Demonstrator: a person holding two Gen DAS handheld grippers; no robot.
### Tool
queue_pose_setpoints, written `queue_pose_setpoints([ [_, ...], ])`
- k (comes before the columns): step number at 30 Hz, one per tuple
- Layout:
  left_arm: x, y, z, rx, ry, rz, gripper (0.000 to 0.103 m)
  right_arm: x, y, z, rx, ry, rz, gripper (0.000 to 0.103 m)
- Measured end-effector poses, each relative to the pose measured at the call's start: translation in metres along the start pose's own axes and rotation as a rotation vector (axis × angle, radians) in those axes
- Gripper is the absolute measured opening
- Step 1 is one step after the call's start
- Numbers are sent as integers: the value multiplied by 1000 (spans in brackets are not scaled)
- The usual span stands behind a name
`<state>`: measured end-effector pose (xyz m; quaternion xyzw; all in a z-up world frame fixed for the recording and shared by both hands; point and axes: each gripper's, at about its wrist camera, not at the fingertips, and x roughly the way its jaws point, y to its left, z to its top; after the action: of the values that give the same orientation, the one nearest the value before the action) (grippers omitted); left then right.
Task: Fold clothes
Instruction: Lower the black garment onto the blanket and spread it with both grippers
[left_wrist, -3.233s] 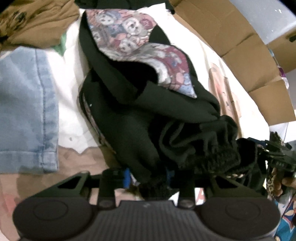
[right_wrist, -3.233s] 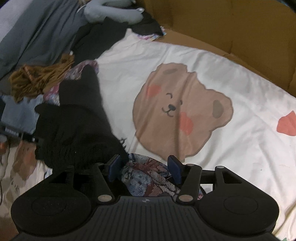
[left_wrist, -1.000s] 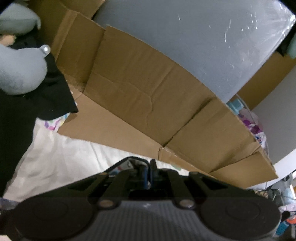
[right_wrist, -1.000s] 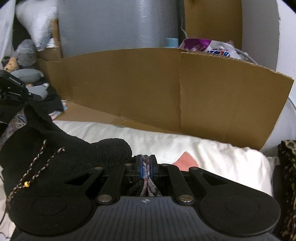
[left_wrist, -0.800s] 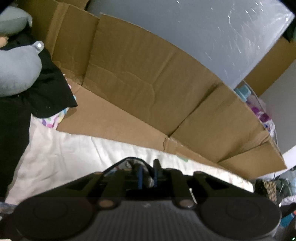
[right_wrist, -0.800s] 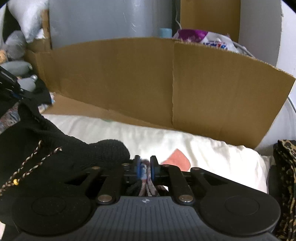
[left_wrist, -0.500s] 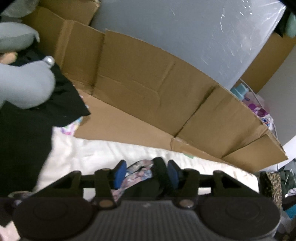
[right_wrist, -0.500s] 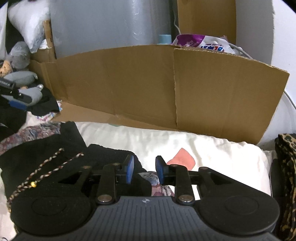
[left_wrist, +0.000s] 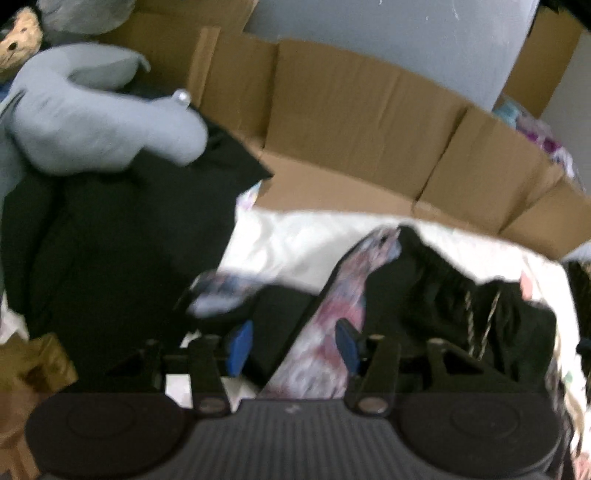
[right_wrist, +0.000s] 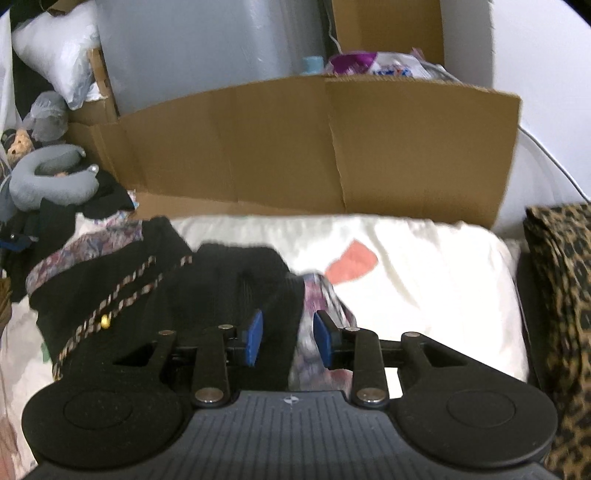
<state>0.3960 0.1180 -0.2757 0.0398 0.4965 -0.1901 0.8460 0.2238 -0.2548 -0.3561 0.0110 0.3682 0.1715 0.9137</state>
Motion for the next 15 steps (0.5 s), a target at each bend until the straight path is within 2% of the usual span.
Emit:
queue_pose_setpoints([
  [7,10,9,-33,82,63,-10,53,-17,-5,-28,-3,100,4,39],
  [8,13,7,-36,96,64,-13,55,-20,-5,-32,-4,112,0,42],
  [9,16,6,-40,110,65,-10,56,-22,-6,-35,2,126,-2,45],
  [15,41,-7,-51,214,65,37,57,-46,-20,-64,32,210,-47,46],
])
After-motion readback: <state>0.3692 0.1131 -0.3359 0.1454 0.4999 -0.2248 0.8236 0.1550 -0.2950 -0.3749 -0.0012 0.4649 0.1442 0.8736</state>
